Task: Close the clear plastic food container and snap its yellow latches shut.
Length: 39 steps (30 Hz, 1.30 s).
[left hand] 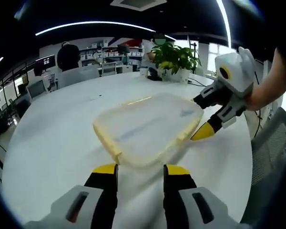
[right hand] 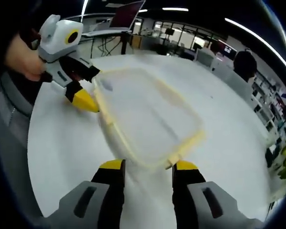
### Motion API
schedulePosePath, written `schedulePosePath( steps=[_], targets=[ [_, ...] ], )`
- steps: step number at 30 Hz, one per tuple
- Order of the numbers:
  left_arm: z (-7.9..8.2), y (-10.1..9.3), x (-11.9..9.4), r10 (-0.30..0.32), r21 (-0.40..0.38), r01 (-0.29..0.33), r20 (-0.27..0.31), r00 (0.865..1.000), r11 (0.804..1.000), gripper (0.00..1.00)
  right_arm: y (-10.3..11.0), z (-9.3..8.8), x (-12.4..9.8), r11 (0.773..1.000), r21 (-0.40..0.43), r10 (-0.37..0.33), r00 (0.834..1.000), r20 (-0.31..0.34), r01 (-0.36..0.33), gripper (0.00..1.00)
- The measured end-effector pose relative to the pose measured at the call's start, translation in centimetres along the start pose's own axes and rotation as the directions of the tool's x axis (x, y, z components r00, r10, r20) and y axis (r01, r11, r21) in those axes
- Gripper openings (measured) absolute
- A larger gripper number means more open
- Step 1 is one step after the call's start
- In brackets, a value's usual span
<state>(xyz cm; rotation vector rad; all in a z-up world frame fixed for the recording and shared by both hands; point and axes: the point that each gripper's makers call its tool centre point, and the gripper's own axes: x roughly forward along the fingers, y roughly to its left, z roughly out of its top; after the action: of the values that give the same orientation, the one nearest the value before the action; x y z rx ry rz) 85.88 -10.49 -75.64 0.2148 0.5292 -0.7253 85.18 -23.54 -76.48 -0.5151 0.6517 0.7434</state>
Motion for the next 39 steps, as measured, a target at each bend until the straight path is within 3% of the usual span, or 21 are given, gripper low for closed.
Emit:
schedulePosePath(
  steps=[8, 14, 22, 32, 39],
  targets=[
    [-0.9, 1.3, -0.7, 0.032, -0.021, -0.032, -0.019, 0.999, 0.999, 0.31, 0.6, 1.2, 1.2, 1.000, 0.002, 0.022, 1.000, 0.012, -0.022, 0.34],
    [-1.4, 2.2, -2.1, 0.084, -0.099, -0.087, -0.032, 0.996, 0.991, 0.36, 0.7, 1.3, 0.4, 0.998, 0.058, 0.012, 1.000, 0.008, -0.013, 0.39],
    [-0.7, 1.7, -6.5, 0.145, -0.167, -0.140, 0.014, 0.989, 0.976, 0.38, 1.2, 1.5, -3.8, 0.987, 0.159, -0.041, 0.998, 0.047, 0.033, 0.42],
    [1.2, 0.2, -13.5, 0.251, -0.294, -0.214, 0.095, 0.963, 0.932, 0.40, 3.5, 2.6, -9.1, 0.956, 0.286, -0.101, 0.987, 0.123, 0.063, 0.44],
    [2.6, -0.9, -16.4, 0.300, -0.349, -0.234, 0.147, 0.943, 0.907, 0.43, 4.7, 2.3, -12.2, 0.938, 0.333, -0.151, 0.978, 0.143, 0.097, 0.45]
  ],
)
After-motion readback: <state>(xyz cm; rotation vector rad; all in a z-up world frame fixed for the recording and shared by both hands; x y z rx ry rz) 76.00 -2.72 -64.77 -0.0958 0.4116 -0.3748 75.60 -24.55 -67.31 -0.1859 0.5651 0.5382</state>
